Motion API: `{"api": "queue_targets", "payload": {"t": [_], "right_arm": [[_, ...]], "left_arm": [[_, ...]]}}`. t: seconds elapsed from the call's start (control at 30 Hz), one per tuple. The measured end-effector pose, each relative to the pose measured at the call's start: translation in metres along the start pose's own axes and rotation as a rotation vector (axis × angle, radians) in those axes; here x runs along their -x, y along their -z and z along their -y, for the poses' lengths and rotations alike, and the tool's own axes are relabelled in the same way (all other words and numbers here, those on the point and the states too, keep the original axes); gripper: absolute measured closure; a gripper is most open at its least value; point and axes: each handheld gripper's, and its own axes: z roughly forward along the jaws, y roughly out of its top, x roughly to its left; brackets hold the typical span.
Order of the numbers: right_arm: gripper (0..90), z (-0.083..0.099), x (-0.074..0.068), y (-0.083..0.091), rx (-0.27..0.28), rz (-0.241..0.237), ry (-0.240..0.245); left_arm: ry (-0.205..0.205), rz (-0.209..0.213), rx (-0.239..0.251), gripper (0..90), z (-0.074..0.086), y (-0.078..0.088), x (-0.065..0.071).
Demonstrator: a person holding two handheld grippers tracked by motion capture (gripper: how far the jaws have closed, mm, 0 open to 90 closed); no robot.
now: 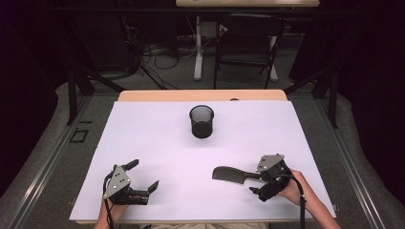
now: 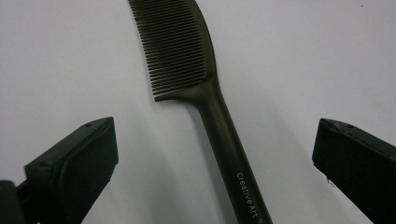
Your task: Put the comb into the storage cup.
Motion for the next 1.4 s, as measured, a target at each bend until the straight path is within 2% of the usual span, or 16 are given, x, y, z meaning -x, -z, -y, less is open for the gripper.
{"api": "queue_targets", "payload": {"t": [0.2,0.33,0.43,0.6,0.8,0.83,0.93,1.0,1.03,1.1,1.27,1.4], "right_arm": [[0.0,-0.009,0.001,-0.001,-0.025,-0.016,0.033],[0.0,-0.019,0.002,-0.006,-0.067,-0.038,0.072],[0.0,-0.024,0.002,-0.010,-0.115,-0.073,0.098],[2.3,-0.030,0.003,-0.014,-0.165,-0.083,0.132],[17.6,-0.037,0.009,-0.018,-0.199,-0.096,0.165],[20.0,-0.038,0.010,-0.019,-0.202,-0.096,0.183],[34.2,-0.042,0.009,-0.020,-0.237,-0.105,0.203],[37.7,-0.043,0.009,-0.021,-0.252,-0.103,0.217],[47.0,-0.046,0.010,-0.024,-0.276,-0.112,0.233],[52.1,-0.047,0.009,-0.026,-0.304,-0.121,0.240],[59.9,-0.051,0.008,-0.031,-0.367,-0.151,0.275],[63.4,-0.053,0.008,-0.037,-0.382,-0.147,0.295]], "left_arm": [[-0.001,-0.002,0.000,0.2,0.000,0.000,-0.001],[-0.001,0.001,-0.001,0.1,0.000,0.000,-0.001],[-0.001,0.002,-0.001,0.2,0.000,0.000,-0.001],[0.000,0.001,-0.001,0.2,0.000,0.001,-0.001],[-0.004,-0.001,-0.005,0.2,0.000,0.001,-0.001],[-0.002,-0.001,-0.003,0.2,0.000,0.001,-0.001],[0.001,0.000,-0.002,0.2,0.000,0.001,0.000],[0.001,0.000,-0.003,0.2,0.000,0.001,0.000],[0.002,-0.001,-0.003,0.2,0.000,0.001,0.000],[-0.002,0.000,-0.003,0.1,0.000,0.001,-0.001],[-0.002,0.001,-0.004,0.1,0.000,0.000,-0.001],[-0.001,0.000,-0.004,0.1,0.000,0.000,-0.001]]}}
